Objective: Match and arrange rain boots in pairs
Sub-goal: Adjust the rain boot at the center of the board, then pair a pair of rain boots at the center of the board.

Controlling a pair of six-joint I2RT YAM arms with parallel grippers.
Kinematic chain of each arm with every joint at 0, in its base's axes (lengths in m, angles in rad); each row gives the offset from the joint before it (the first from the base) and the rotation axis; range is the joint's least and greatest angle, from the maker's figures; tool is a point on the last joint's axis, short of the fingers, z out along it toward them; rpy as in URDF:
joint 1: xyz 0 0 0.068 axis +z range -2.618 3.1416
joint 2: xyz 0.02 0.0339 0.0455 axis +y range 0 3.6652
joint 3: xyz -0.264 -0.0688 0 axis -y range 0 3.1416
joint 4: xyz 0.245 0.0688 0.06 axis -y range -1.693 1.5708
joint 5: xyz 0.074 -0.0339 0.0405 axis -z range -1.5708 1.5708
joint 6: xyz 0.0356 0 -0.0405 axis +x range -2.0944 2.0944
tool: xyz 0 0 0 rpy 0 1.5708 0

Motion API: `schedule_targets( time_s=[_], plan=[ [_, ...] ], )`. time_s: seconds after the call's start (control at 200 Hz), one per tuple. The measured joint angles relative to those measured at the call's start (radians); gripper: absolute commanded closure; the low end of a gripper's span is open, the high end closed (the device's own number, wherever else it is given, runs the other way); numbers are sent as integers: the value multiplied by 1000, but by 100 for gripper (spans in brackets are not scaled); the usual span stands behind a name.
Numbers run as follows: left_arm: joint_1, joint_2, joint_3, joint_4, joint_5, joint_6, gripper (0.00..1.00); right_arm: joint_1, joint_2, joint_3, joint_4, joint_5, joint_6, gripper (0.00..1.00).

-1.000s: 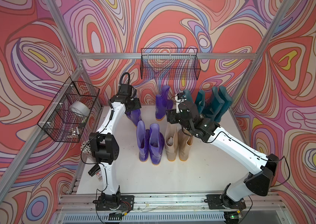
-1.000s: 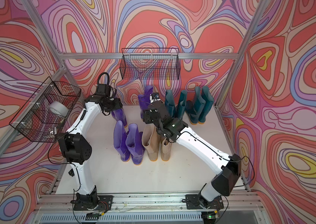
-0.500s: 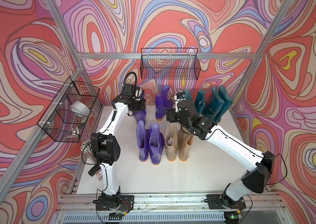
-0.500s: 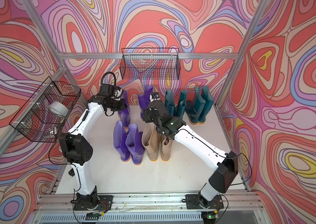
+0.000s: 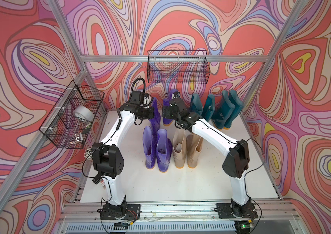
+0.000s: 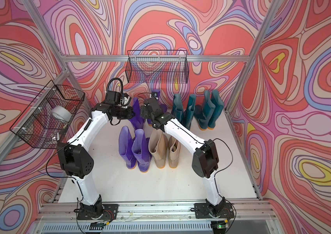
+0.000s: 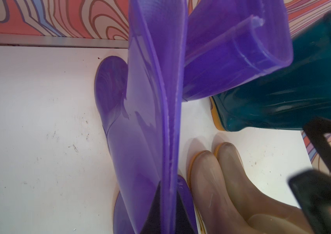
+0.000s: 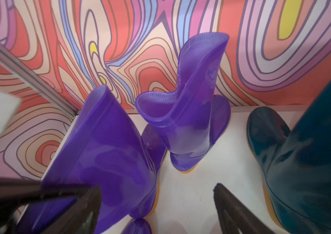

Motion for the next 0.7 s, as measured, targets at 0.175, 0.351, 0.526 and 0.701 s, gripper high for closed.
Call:
schedule_targets(
  time_s=[0.175,0.351,0.526,0.701],
  plan=[
    [1,0,29,-1,-11,-32,30,-7,143,161,-43,48,2,12],
    [1,-40,14,-1,-22,-49,15,-12,203,234,-59,92,-8,18],
    [1,-255,-166,14,-64,-60,7,-18,240,289,-48,118,-41,38],
    [6,-486,-332,42,-128,-69,5,-19,274,317,-10,132,-92,82]
  ],
)
